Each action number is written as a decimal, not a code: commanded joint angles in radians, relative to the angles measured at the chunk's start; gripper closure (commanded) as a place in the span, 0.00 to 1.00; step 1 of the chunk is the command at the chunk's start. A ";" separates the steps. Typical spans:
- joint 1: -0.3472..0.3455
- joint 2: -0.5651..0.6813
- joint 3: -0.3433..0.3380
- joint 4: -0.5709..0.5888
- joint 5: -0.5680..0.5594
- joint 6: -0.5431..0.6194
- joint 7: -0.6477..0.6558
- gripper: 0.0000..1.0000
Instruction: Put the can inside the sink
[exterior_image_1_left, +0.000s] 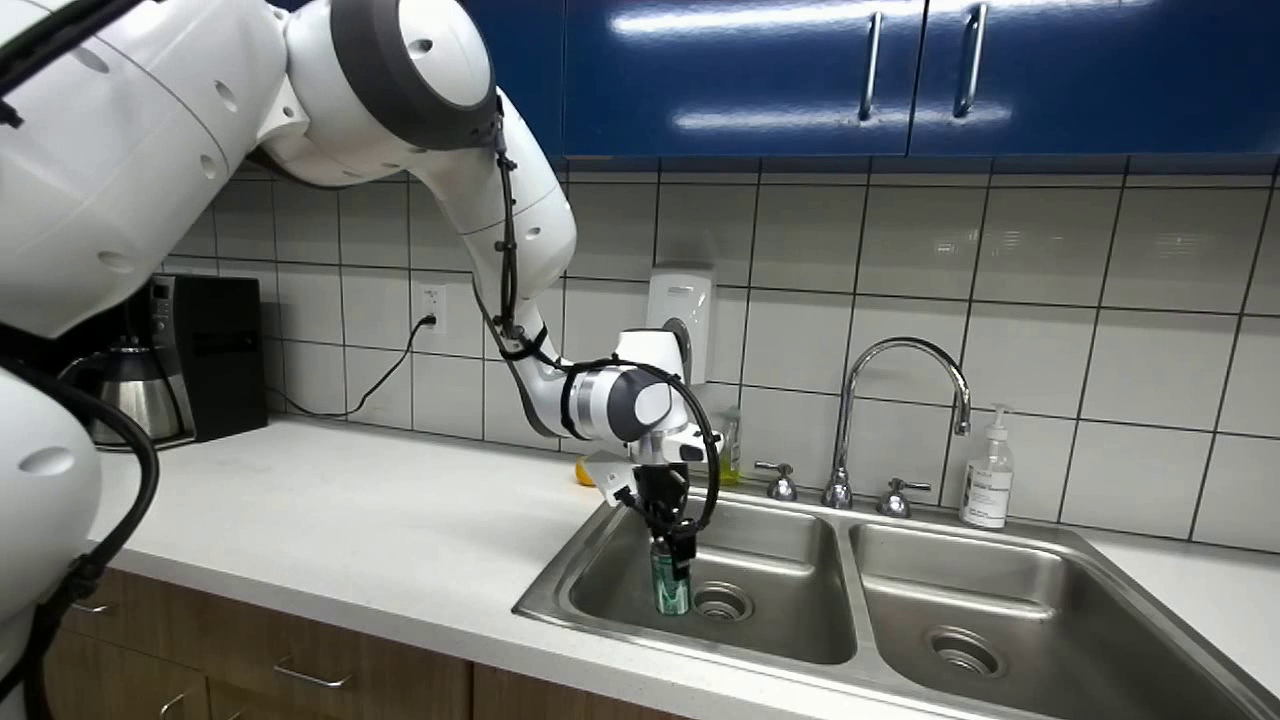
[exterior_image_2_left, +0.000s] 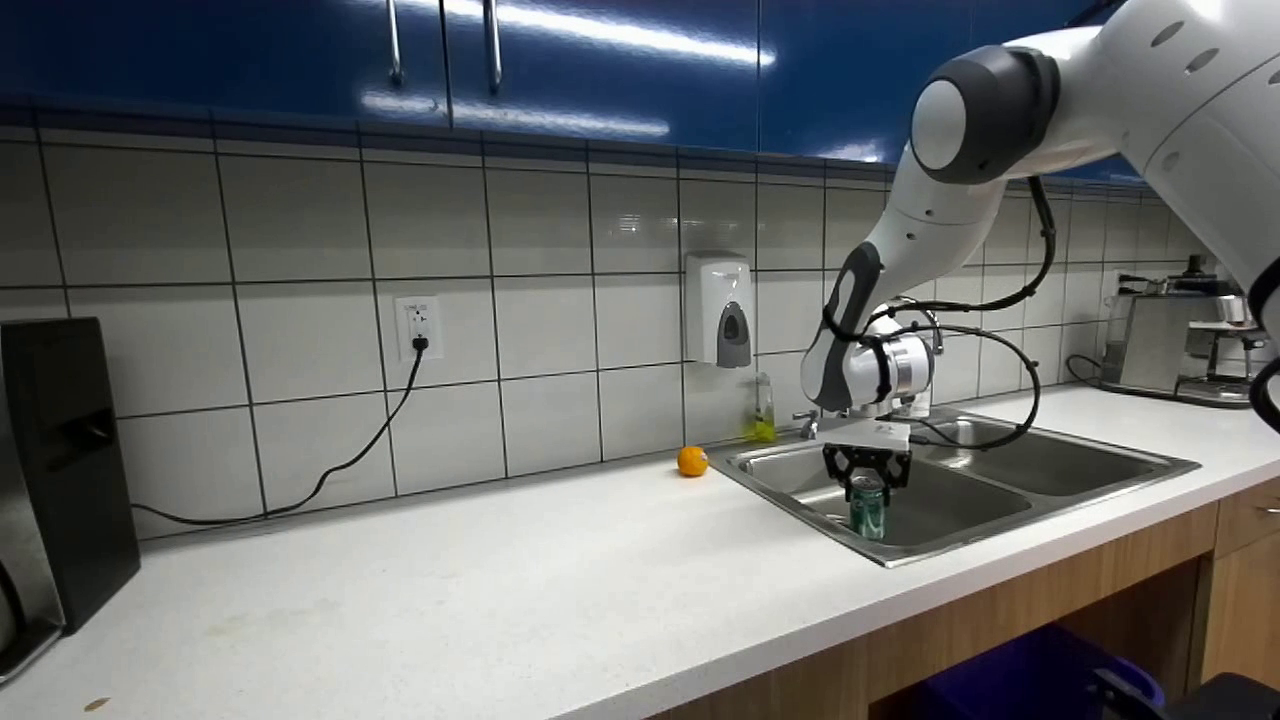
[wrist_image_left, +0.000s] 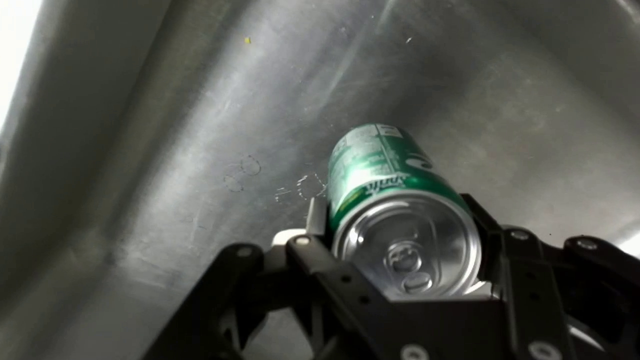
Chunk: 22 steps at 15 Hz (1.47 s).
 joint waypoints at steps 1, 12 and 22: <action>-0.021 0.036 0.010 0.064 0.032 -0.043 -0.010 0.62; -0.045 0.106 0.022 0.118 0.083 -0.102 -0.015 0.62; -0.048 0.140 0.021 0.156 0.085 -0.133 -0.013 0.62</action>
